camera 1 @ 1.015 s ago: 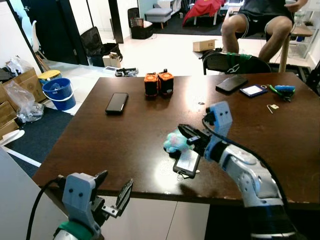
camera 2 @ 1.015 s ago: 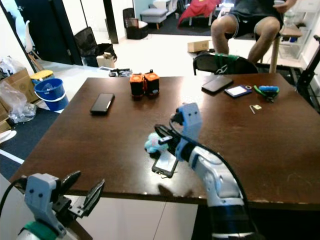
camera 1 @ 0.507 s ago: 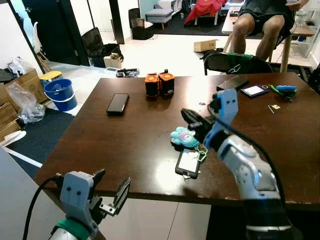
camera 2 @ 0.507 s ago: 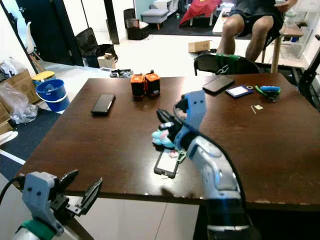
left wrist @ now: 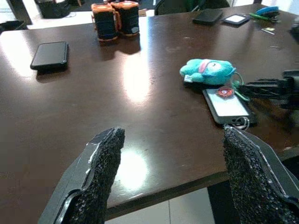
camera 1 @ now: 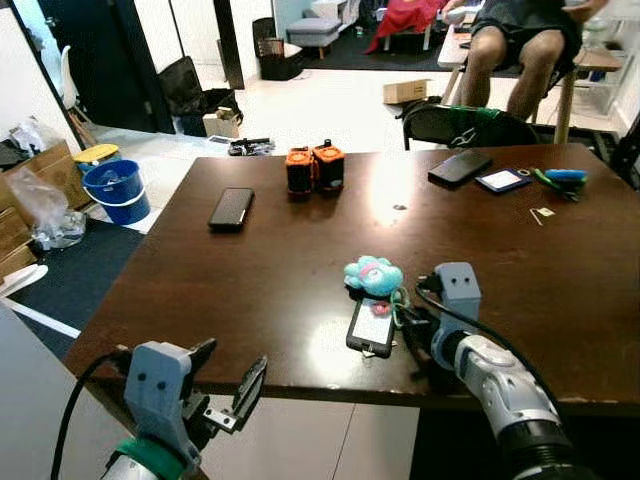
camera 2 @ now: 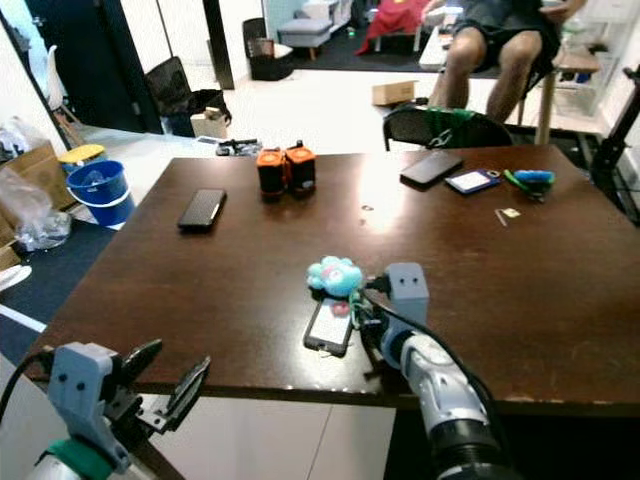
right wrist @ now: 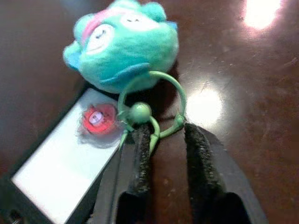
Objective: Hang keys on a hook
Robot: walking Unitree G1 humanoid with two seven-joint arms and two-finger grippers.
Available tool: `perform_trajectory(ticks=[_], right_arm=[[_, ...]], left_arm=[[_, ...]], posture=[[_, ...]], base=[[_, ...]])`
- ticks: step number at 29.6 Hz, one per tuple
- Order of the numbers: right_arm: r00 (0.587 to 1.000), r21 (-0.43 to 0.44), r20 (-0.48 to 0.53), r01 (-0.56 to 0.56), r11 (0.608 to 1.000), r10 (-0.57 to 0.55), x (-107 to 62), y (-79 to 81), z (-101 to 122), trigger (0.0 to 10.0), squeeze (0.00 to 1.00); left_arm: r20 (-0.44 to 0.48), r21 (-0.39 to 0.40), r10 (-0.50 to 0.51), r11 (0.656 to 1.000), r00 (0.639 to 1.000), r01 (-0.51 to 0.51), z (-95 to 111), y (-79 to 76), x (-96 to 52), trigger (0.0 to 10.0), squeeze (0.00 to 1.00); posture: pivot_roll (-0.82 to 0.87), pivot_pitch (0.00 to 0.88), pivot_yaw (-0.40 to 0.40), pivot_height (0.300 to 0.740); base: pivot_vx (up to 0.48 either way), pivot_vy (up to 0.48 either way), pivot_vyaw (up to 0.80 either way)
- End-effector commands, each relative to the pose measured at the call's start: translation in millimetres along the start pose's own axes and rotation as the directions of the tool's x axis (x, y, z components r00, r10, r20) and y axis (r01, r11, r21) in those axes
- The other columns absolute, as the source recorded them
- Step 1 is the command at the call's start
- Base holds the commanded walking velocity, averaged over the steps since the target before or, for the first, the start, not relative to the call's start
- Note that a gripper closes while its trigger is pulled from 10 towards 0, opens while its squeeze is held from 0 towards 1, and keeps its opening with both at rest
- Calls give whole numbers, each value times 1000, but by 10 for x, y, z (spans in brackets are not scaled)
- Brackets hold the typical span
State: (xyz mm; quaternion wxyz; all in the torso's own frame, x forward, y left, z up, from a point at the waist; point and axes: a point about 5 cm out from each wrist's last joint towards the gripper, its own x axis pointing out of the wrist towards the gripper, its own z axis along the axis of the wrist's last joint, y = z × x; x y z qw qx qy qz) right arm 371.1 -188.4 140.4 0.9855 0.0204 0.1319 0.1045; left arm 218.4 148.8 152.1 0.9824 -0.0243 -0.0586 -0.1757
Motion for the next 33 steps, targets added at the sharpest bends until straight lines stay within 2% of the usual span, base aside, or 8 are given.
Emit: perform_trajectory(ticks=[1,16,25,26,27,28,29,33], right_arm=[[1000,13,-22,-12,1000,12,23,50,-79,10000,1000],[997,51,-2,-72,996,73,144,174,-40,10000,1000],[975,-7,-108,-195,981,193,164,332,-209,10000,1000],[975,-6,-110,-195,981,193,167,327,-216,6118,161],[976,-6,-109,-193,981,191,170,320,-217,2549,0],[976,-6,-109,-193,981,191,170,320,-217,2549,0],[976,-6,-107,-190,982,188,171,312,-214,627,0],[977,-8,-104,-188,982,186,171,300,-205,0,0]], left_arm=[[-26,-7,6,1000,1000,-6,-32,5,-38,10000,0],[-38,-22,20,1000,999,-21,-18,1,-91,10000,0],[-52,-19,4,1000,999,-5,-16,-18,-99,10000,0],[-53,-19,3,1000,999,-4,-17,-19,-101,10000,0],[-56,-18,2,1000,998,-3,-18,-20,-104,10000,0],[-56,-18,2,1000,998,-3,-18,-20,-104,10000,0],[-58,-17,2,1000,998,-2,-19,-22,-106,10000,0],[-60,-14,0,1000,998,-1,-20,-23,-108,10000,0]], posture=[[-133,103,158,740],[-118,131,163,740],[-118,131,163,740],[-118,131,163,740],[-118,131,163,740],[-118,131,163,740],[-118,131,163,740],[-116,130,162,740]], base=[[0,0,0],[0,0,0],[0,0,0],[0,0,0],[0,0,0],[0,0,0],[0,0,0],[0,0,0]])
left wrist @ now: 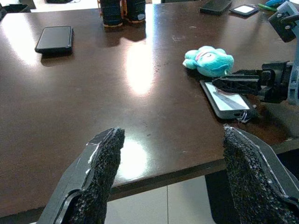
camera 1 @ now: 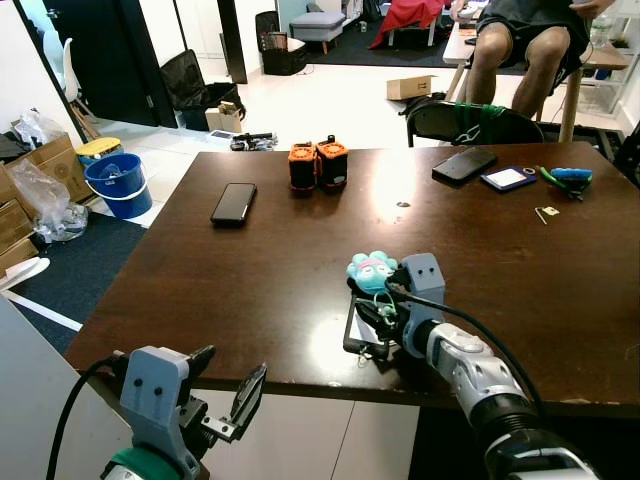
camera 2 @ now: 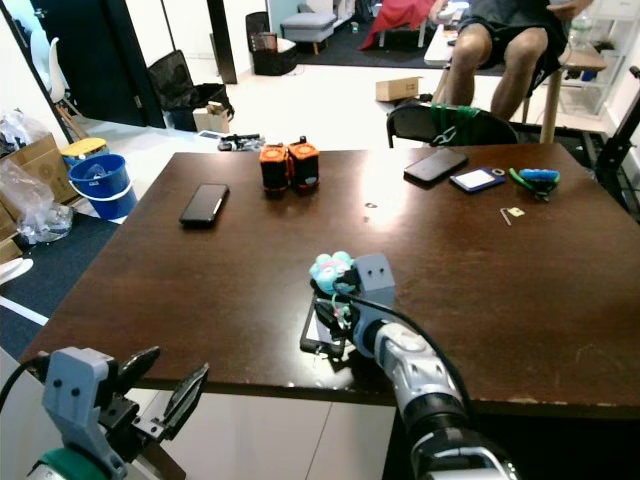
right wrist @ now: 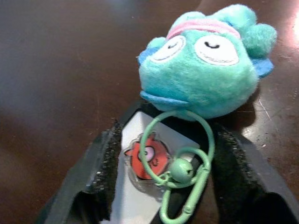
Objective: Hang keys on a hook
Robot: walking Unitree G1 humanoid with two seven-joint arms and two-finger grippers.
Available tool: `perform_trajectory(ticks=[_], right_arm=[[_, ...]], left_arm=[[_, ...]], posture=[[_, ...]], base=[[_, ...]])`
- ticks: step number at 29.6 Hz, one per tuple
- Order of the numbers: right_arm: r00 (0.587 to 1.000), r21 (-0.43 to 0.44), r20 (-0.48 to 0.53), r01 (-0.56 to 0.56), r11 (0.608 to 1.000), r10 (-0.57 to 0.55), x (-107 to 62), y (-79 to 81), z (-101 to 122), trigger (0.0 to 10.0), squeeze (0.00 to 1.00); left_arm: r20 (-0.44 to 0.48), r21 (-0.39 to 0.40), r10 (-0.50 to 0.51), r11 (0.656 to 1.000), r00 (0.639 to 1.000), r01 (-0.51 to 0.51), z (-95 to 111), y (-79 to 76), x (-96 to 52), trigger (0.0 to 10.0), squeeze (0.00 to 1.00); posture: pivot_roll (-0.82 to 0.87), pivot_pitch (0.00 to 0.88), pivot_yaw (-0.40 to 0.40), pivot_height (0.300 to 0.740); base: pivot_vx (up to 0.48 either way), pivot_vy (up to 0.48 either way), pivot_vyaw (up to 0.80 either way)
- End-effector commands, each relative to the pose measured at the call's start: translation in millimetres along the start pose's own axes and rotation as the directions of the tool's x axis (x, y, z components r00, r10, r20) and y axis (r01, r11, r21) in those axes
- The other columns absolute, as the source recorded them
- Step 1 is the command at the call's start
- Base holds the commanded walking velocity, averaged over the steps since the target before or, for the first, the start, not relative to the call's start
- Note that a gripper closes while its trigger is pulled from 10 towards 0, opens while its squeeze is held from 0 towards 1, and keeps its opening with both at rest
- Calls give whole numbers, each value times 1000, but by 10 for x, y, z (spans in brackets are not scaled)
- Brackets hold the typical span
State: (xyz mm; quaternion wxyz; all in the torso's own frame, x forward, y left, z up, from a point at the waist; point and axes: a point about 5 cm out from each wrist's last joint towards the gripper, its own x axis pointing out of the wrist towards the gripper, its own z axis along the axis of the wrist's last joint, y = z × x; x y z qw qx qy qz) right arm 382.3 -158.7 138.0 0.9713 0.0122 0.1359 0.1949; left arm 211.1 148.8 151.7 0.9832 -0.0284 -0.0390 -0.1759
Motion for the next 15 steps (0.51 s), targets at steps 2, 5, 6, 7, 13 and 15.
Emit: perform_trajectory(ticks=[2,5,6,7,13,15], right_arm=[[997,28,-82,-11,1000,13,5,37,-201,0,0],[997,28,-82,-11,1000,13,5,37,-201,0,0],[997,28,-82,-11,1000,13,5,37,-201,0,0],[997,28,-82,-11,1000,13,5,37,-201,0,0],[999,28,-52,-8,1000,9,0,12,-148,0,0],[999,28,-45,-5,1000,7,2,6,-134,0,0]], left_arm=[[-24,3,-1,1000,1000,1,-24,3,-39,10000,0],[-24,3,-1,1000,1000,1,-24,3,-39,10000,0],[-24,3,-1,1000,1000,1,-24,3,-39,10000,0],[-24,3,-1,1000,1000,1,-24,3,-39,10000,0],[-22,14,-4,1000,1000,4,-13,16,-30,10000,0],[-22,15,-4,1000,1000,4,-12,18,-29,10000,0]], posture=[[-116,130,162,740],[-116,130,162,740],[-116,130,162,740],[-116,130,162,740],[-118,113,164,740],[-118,113,164,740]], base=[[0,0,0],[0,0,0],[0,0,0],[0,0,0],[0,0,0],[0,0,0]])
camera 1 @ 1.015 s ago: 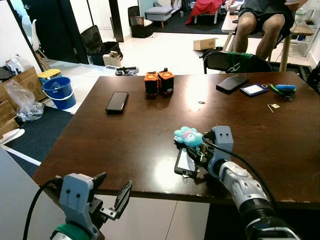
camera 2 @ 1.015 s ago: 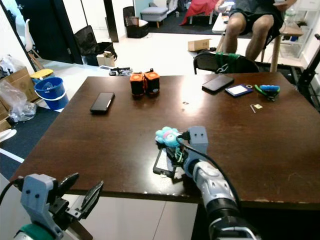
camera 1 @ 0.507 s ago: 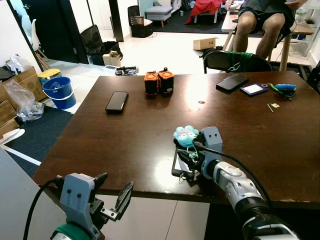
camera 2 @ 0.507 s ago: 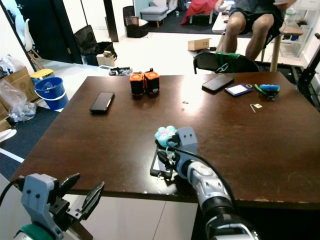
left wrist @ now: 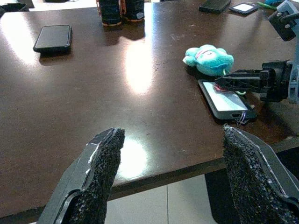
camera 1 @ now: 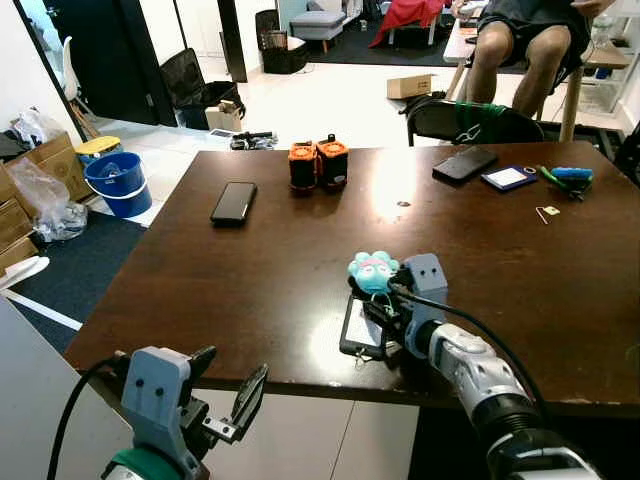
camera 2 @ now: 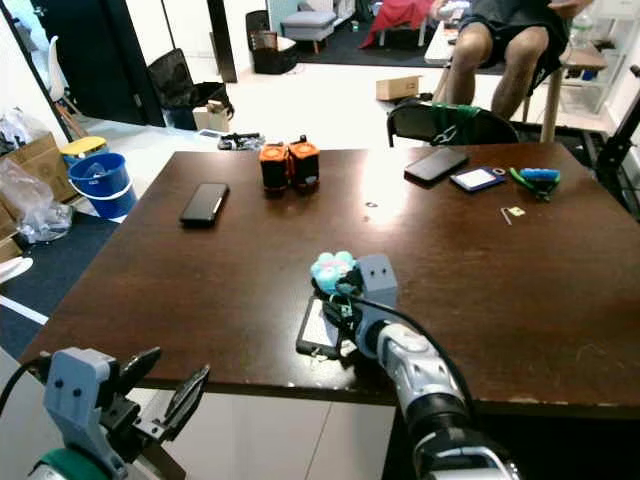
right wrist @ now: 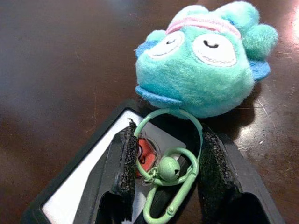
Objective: Hang keys on a hook
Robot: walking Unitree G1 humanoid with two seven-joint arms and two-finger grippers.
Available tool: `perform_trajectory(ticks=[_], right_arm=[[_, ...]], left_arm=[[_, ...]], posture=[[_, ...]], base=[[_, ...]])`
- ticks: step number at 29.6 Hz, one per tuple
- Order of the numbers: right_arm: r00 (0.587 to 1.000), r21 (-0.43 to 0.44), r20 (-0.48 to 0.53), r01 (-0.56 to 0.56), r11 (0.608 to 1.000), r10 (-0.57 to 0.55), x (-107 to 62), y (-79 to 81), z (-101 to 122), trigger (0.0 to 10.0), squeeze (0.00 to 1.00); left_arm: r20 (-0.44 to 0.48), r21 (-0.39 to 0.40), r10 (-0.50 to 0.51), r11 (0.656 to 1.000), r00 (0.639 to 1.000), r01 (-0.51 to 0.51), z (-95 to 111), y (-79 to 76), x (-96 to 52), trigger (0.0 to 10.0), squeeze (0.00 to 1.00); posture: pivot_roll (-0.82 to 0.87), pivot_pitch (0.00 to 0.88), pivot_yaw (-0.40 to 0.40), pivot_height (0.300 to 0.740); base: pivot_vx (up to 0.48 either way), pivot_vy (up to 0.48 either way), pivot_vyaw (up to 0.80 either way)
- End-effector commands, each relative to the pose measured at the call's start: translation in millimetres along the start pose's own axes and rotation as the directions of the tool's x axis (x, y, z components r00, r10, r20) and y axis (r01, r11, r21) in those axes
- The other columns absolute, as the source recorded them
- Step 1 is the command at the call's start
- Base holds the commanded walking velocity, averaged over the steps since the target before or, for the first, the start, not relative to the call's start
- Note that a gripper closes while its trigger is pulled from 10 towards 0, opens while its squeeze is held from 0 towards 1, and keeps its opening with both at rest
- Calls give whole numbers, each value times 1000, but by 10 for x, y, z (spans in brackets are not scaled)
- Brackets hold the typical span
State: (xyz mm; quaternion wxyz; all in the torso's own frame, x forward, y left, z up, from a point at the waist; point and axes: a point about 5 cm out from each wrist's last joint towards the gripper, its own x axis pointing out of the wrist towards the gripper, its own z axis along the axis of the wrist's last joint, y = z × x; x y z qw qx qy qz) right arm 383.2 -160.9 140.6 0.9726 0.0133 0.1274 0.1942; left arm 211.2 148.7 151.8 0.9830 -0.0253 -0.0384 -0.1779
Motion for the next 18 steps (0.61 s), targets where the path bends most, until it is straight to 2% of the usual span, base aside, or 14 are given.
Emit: perform_trajectory(ticks=[1,9,13,15,17,18], right_arm=[[999,31,-53,-5,1000,6,8,23,-143,0,0],[1000,40,0,-1,999,1,18,18,-37,0,0],[992,60,128,-1,998,-6,33,34,231,0,0],[992,60,128,-1,998,-6,33,34,231,0,0],[967,92,254,-13,996,-11,22,43,523,0,0],[947,97,322,-22,995,-11,4,52,699,7333,0]], left_arm=[[-19,10,1,1000,1000,-1,-14,20,-27,10000,0],[-16,14,5,1000,1000,-5,-8,27,-23,10000,0],[-9,20,15,1000,1000,-14,1,48,-17,10000,0],[-9,20,15,1000,1000,-14,1,48,-17,10000,0],[0,27,28,999,1000,-28,16,74,-10,10000,0],[8,29,39,999,999,-39,23,89,-6,10000,0]], posture=[[-121,105,164,740],[-121,105,164,740],[-121,93,158,740],[-121,93,158,740],[-122,81,145,740],[-125,66,135,740]], base=[[0,0,0],[0,0,0],[0,0,0],[0,0,0],[0,0,0],[0,0,0]])
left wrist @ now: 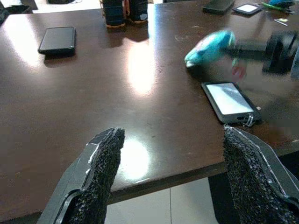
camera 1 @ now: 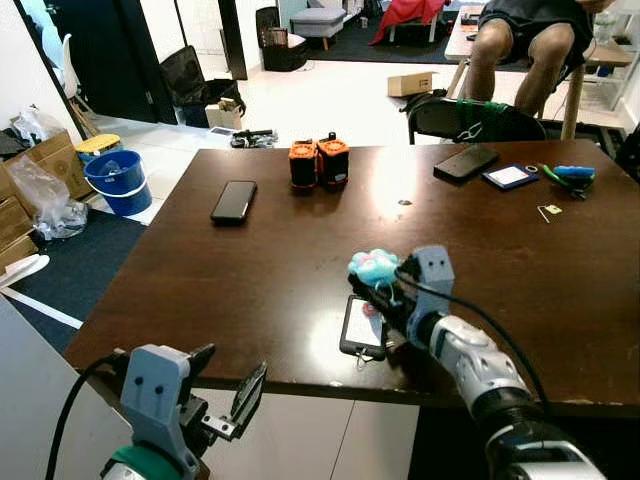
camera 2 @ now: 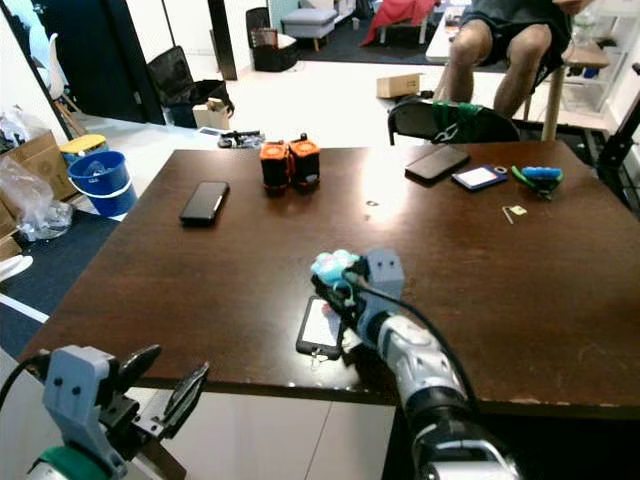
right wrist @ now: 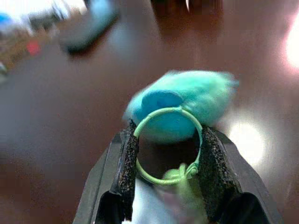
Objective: Hang keys on a hook
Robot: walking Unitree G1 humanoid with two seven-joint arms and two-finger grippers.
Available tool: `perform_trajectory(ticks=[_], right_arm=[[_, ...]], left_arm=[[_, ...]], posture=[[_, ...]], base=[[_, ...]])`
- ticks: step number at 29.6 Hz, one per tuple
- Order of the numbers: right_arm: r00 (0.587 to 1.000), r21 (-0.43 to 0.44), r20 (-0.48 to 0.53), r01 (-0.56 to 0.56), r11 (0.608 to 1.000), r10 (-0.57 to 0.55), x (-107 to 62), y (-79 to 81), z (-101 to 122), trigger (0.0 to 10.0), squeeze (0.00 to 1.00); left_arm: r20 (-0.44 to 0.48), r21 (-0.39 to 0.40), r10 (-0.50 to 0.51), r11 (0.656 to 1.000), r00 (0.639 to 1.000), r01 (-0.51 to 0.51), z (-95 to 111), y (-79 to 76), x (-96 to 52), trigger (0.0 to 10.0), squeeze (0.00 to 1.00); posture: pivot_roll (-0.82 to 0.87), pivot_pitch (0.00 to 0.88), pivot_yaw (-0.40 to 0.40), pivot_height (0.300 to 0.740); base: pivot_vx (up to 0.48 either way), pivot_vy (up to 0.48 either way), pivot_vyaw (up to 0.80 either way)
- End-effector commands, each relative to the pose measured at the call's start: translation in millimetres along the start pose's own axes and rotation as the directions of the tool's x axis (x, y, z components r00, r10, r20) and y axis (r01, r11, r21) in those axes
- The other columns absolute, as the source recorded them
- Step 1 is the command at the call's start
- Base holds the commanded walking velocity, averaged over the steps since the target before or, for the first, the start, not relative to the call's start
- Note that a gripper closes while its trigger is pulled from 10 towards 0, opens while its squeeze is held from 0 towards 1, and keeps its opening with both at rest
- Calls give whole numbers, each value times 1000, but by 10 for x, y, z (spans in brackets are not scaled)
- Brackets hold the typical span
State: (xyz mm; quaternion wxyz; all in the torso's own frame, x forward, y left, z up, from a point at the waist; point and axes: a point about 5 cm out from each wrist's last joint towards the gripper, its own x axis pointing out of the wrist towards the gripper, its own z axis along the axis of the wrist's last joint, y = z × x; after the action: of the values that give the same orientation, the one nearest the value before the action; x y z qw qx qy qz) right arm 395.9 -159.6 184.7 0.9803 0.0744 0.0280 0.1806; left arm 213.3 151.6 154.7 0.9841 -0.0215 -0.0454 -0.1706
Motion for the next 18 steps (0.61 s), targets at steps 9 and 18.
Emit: perform_trajectory(ticks=[9,18], right_arm=[[951,16,285,-126,992,116,50,256,702,10000,0],[955,41,263,-151,988,135,32,381,589,10000,0]], left_arm=[[22,13,40,999,999,-40,13,83,39,10000,0],[40,5,45,999,998,-45,26,101,87,10000,0]], posture=[[-142,51,130,740],[-155,35,133,740]], base=[[0,0,0],[0,0,0]])
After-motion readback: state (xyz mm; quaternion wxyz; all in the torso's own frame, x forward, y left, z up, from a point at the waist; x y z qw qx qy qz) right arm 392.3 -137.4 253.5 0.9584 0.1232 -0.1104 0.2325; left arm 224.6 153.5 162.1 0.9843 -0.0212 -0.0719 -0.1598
